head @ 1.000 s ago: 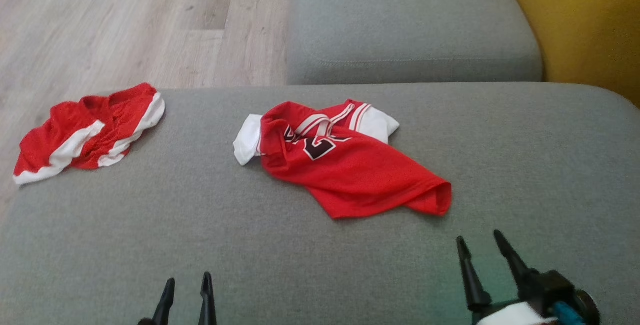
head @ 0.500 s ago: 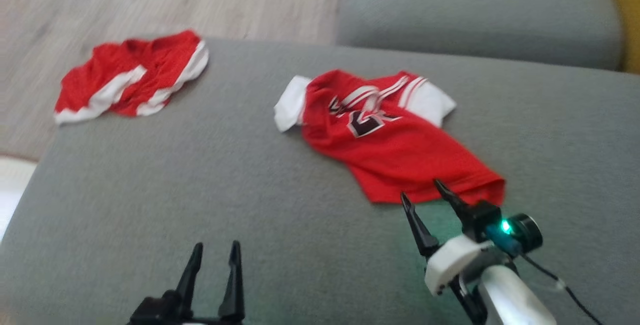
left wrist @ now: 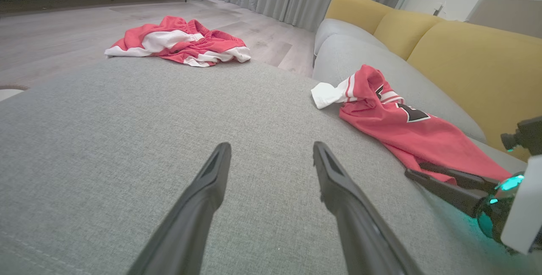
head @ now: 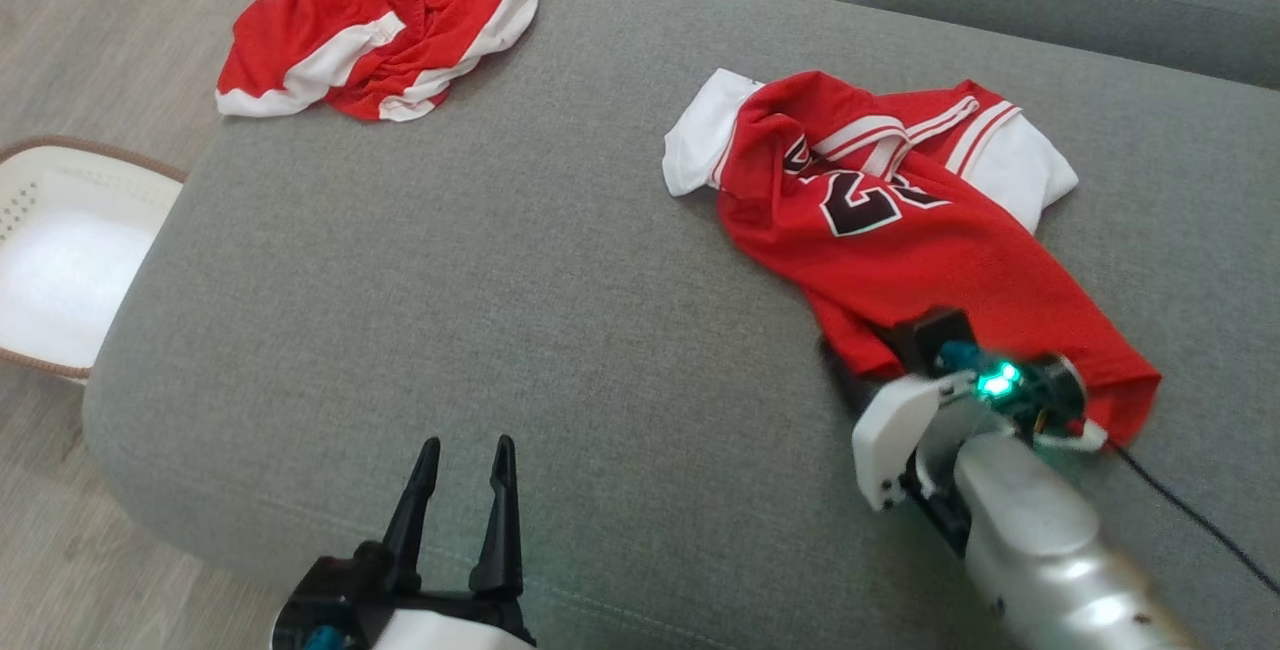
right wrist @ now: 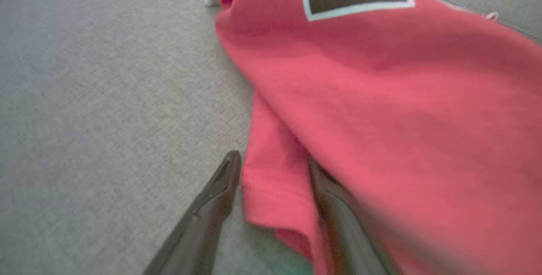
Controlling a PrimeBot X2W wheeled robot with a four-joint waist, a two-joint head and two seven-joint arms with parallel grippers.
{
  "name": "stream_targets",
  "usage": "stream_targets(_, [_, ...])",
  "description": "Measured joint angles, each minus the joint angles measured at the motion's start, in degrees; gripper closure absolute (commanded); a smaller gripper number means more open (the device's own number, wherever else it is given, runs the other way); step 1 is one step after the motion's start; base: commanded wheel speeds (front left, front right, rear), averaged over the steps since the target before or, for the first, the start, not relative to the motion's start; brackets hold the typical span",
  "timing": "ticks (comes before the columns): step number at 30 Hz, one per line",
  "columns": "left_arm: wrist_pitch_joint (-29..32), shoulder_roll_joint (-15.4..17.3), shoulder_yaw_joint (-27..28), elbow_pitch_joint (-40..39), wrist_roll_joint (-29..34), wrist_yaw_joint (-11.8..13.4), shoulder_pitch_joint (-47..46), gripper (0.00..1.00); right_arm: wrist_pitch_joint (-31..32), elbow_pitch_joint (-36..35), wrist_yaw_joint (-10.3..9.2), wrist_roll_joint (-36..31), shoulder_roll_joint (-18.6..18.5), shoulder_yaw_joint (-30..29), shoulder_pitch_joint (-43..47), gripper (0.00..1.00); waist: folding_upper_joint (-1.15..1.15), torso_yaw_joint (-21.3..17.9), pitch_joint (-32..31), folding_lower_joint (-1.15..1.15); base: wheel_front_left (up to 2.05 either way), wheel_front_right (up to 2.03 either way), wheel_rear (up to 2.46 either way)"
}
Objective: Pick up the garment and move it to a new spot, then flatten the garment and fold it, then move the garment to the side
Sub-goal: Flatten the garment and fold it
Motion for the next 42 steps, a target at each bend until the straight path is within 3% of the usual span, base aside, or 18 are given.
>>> stream_targets(1, [0.0, 0.0, 0.0, 0.1, 0.0, 0.0, 0.0, 0.0, 0.2, 0.8, 0.0, -0.4, 0.0, -0.5, -1.1, 1.0, 0.0, 0.2, 0.1, 0.0, 0.0, 0.0, 0.0])
stream_targets(7, [-0.5, -0.1, 0.2, 0.3, 0.0, 0.1, 0.0, 0.0, -0.9, 2.3, 0.0, 0.6, -0.1, -0.9, -2.0, 1.0, 0.0, -1.1, -1.1, 0.0, 0.0, 0.0, 0.0])
stream_targets(14, [-0.5, 0.4, 0.8, 0.3, -0.1, 1.0, 0.1, 0.0, -4.2, -5.1, 0.0, 4.3, -0.3, 2.1, -2.5, 1.0, 0.0, -4.5, -4.1, -0.01, 0.0, 0.0, 0.0])
stream_targets(21, [-0.3, 1.6, 1.6, -0.4, -0.1, 1.7, 1.7, 0.0, -3.5, -20.5, 0.0, 6.8, -2.0, 4.6, -1.4, 1.0, 0.0, -9.1, -8.0, -0.01, 0.0, 0.0, 0.0])
stream_targets(28, [0.6, 2.3, 1.8, -2.5, -0.1, 2.6, 2.8, 0.0, 6.0, -44.1, 0.0, 9.5, -10.7, 7.2, 9.0, 1.0, 0.0, -13.9, -10.4, -0.01, 0.0, 0.0, 0.0])
stream_targets(33, [0.6, 2.7, 1.8, -3.3, -0.1, 3.1, 2.8, 0.0, 14.4, -57.8, 0.0, 10.1, -16.6, 3.8, 19.9, 1.0, 0.0, -15.7, -10.5, -0.01, 0.0, 0.0, 0.0])
stream_targets(36, [1.1, 2.9, 1.8, -3.4, -0.1, 3.1, 2.9, 0.0, 17.9, -61.2, 0.0, 11.4, -17.0, 4.1, 26.2, 1.0, 0.0, -16.0, -10.1, -0.01, 0.0, 0.0, 0.0])
stream_targets(40, [1.1, 3.1, 1.8, -3.4, -0.1, 3.1, 2.9, 0.0, 18.7, -58.4, 0.0, 11.5, -15.9, 6.3, 32.2, 1.0, 0.0, -16.1, -9.7, -0.01, 0.0, 0.0, 0.0])
stream_targets(42, [1.1, 3.1, 1.8, -3.4, -0.1, 3.1, 2.9, 0.0, 18.0, -57.0, 0.0, 11.1, -15.5, 7.0, 32.9, 0.38, 0.0, -16.1, -9.7, -0.01, 0.0, 0.0, 0.0])
